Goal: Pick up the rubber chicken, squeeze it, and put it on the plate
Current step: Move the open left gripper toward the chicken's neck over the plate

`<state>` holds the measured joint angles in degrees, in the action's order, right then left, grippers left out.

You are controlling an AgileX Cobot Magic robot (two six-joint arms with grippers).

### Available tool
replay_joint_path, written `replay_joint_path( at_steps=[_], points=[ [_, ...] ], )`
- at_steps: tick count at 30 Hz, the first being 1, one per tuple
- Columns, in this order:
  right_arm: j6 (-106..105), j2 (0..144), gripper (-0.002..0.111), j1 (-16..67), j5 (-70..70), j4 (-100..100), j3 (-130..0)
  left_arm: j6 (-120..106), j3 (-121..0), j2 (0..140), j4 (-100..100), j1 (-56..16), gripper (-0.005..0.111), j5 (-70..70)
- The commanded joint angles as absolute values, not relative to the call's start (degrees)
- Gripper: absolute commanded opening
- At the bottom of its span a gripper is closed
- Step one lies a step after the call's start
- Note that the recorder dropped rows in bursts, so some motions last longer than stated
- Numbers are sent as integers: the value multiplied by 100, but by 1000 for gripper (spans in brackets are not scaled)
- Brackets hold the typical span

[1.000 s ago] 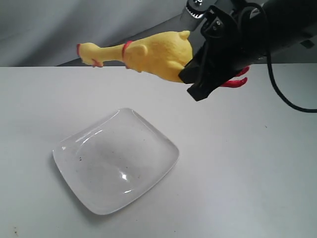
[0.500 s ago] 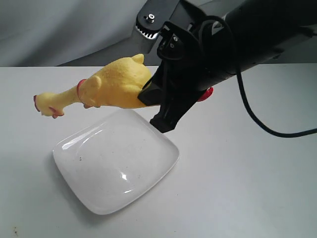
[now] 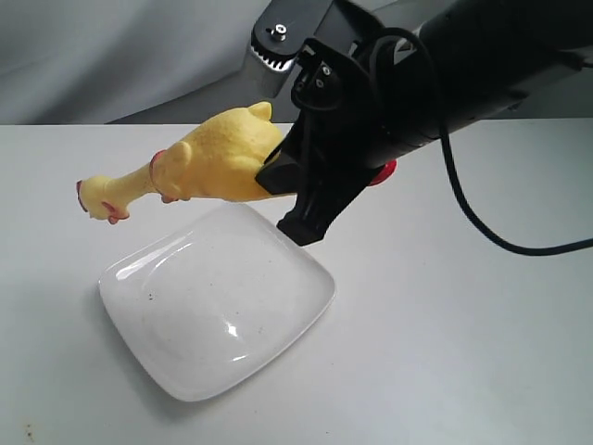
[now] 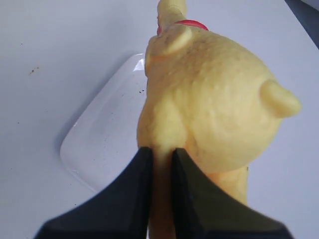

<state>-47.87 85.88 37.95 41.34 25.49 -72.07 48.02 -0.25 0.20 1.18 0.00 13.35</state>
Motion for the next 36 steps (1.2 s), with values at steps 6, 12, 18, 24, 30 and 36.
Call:
replay_joint_path(
  at_steps=[6,12,18,24,30,36],
  points=[
    [-4862,8557,0,3822,3757,2606,-7182,7399,0,0,-1123,-311,12,50],
    [-4876,8557,0,3822,3972,2606,-7182,7168,0,103,-3070,-1598,48,713],
    [-4886,8557,0,3822,4115,2606,-7182,7123,-385,1431,-4654,-2492,70,819],
    [-4820,8557,0,3822,4358,2626,-7182,7188,-1190,3186,-5978,-2628,70,1310],
    [-4796,8557,0,3822,4381,2626,-7182,7643,-1927,4514,-7544,-2628,70,1346],
    [-4796,8557,0,3822,4341,2591,-7182,9423,-2465,5125,-9995,-2628,70,2194]
  ],
)
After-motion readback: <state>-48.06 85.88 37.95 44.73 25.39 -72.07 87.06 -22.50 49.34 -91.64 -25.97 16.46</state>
